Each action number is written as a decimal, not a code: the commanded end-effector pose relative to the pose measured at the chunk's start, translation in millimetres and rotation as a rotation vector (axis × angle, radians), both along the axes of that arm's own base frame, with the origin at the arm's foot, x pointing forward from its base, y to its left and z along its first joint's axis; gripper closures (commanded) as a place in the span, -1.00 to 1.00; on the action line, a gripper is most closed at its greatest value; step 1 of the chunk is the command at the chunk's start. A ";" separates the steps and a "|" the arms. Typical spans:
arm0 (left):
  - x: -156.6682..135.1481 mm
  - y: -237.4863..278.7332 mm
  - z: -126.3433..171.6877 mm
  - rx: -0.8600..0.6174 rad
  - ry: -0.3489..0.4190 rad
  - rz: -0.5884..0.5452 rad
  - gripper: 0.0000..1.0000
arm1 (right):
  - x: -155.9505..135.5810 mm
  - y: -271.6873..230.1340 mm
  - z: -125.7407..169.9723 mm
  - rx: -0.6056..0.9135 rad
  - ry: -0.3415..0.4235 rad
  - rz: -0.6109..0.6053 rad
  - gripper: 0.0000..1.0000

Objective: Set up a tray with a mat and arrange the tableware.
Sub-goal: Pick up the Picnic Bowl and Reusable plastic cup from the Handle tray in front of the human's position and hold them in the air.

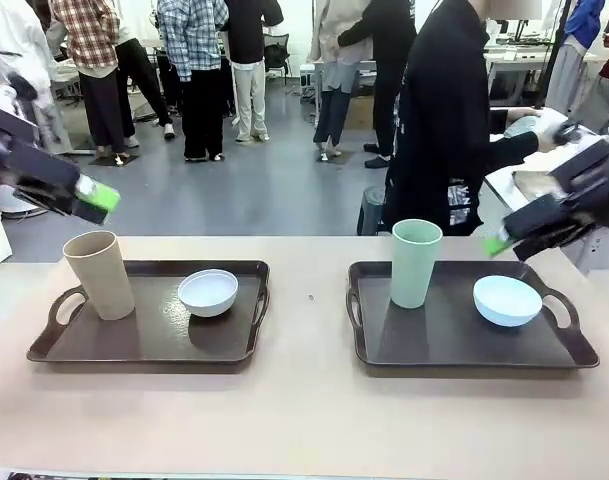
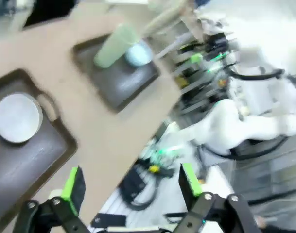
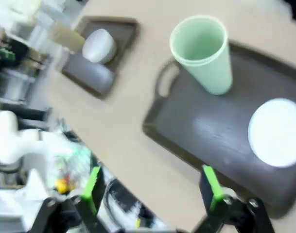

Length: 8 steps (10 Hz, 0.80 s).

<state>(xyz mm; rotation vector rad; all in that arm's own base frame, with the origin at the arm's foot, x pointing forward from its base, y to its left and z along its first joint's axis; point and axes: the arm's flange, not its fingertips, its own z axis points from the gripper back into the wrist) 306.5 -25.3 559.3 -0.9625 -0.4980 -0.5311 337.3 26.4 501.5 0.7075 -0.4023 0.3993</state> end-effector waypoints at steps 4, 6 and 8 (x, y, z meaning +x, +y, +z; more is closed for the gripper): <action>49.7 90.0 -11.0 -0.130 0.522 0.099 -1.00 | -1.4 -128.0 -18.3 0.764 0.095 -0.112 -1.00; 35.7 111.2 -15.9 -0.223 0.402 0.109 -1.00 | -14.0 -133.5 7.5 0.514 0.043 -0.123 -1.00; 35.7 111.2 -15.9 -0.223 0.402 0.109 -1.00 | -14.0 -133.5 7.5 0.514 0.043 -0.123 -1.00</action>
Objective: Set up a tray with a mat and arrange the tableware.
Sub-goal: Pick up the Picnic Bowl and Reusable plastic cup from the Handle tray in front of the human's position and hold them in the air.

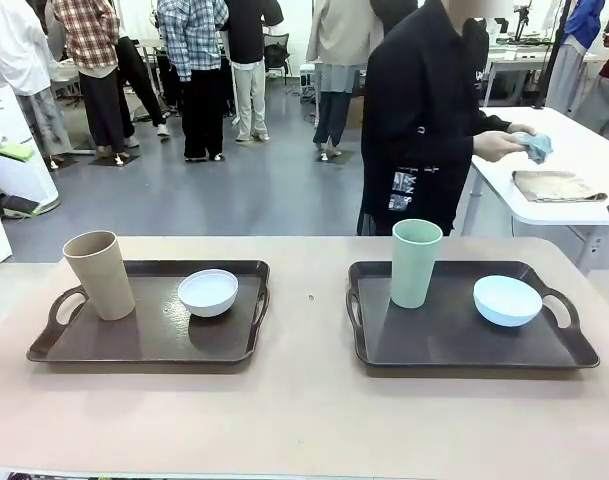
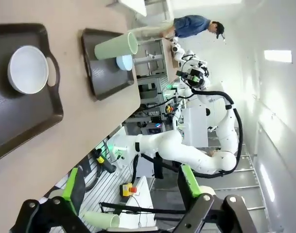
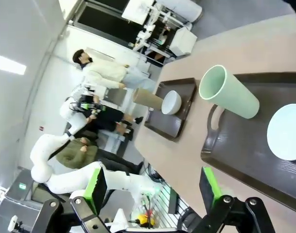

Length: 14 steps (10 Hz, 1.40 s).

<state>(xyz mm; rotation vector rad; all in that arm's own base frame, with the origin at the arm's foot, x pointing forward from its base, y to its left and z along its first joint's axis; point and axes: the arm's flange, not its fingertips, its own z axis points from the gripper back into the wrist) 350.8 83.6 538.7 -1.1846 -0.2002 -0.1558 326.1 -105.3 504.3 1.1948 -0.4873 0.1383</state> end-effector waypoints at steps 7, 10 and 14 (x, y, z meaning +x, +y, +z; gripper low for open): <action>-9.1 5.2 6.6 -0.007 -0.027 0.006 -1.00 | 1.9 40.0 -5.1 -0.050 -0.088 -0.056 -1.00; -9.1 5.2 6.6 -0.007 -0.027 0.006 -1.00 | -0.7 16.0 -1.6 -0.039 0.026 0.044 -1.00; -9.1 5.2 6.6 -0.007 -0.027 0.006 -1.00 | -0.7 16.0 -1.6 -0.039 0.026 0.044 -1.00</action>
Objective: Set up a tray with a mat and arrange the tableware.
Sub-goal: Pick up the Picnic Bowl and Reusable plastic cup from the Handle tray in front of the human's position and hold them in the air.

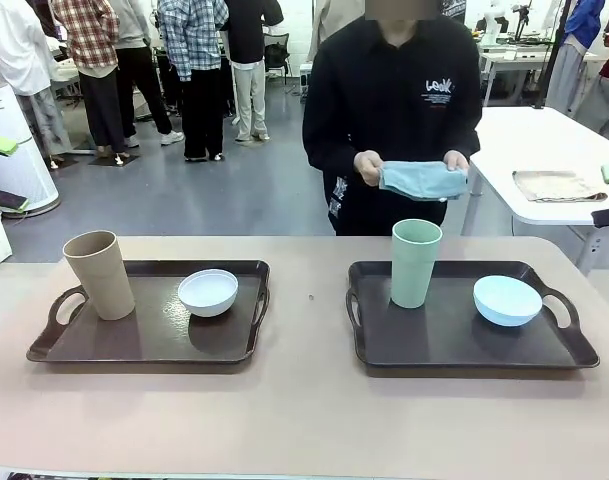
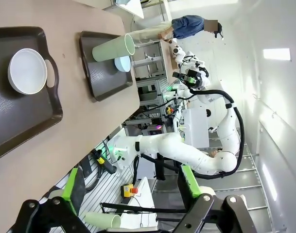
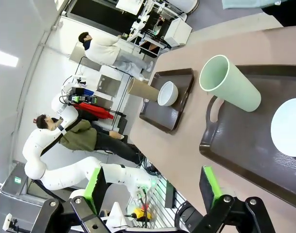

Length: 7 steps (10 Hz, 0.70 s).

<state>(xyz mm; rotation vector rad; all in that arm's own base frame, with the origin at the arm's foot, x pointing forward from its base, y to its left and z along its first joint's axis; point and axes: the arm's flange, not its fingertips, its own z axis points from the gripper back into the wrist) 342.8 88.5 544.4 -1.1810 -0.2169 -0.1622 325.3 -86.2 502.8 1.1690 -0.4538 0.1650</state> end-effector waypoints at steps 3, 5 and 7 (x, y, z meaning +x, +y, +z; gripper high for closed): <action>-1.1 0.3 0.8 -0.009 -0.010 0.002 -1.00 | 0.1 -3.2 -0.1 -0.005 0.014 0.013 -1.00; -1.1 0.3 0.8 -0.009 -0.010 0.002 -1.00 | 0.1 -3.2 -0.1 -0.005 0.014 0.013 -1.00; -1.1 0.3 0.8 -0.009 -0.010 0.002 -1.00 | 0.1 -3.2 -0.1 -0.005 0.014 0.013 -1.00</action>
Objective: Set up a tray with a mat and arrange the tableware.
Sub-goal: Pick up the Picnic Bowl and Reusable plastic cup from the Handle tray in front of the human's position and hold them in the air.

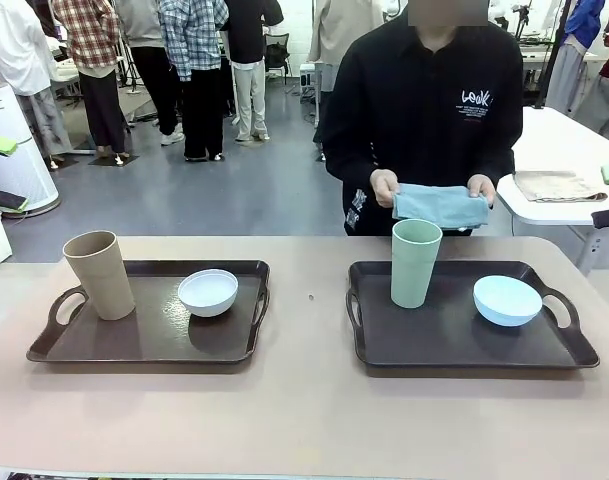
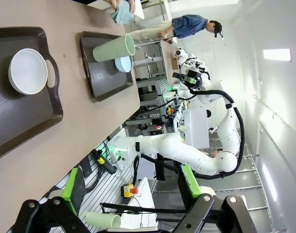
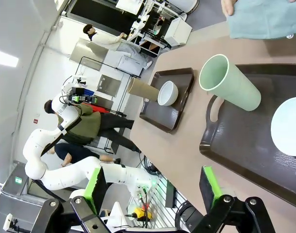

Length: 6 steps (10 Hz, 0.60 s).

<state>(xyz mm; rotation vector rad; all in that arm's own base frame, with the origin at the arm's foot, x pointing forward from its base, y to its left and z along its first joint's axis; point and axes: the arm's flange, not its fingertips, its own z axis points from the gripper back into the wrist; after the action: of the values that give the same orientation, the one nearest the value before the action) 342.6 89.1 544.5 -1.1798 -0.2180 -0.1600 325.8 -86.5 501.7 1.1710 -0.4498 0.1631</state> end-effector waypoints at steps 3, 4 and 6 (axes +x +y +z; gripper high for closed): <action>-0.9 -0.4 0.8 -0.010 -0.010 0.000 -1.00 | -0.3 -2.9 1.1 -0.006 0.009 0.012 -1.00; -0.9 -0.4 0.8 -0.010 -0.010 0.000 -1.00 | -0.3 -2.9 1.1 -0.006 0.009 0.012 -1.00; -0.9 -0.4 0.8 -0.010 -0.010 0.000 -1.00 | -0.3 -2.9 1.1 -0.006 0.009 0.012 -1.00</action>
<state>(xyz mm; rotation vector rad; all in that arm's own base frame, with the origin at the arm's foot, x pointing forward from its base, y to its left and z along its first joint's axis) 342.6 88.9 544.5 -1.1793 -0.2176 -0.1604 325.8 -86.4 501.6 1.1714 -0.4493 0.1634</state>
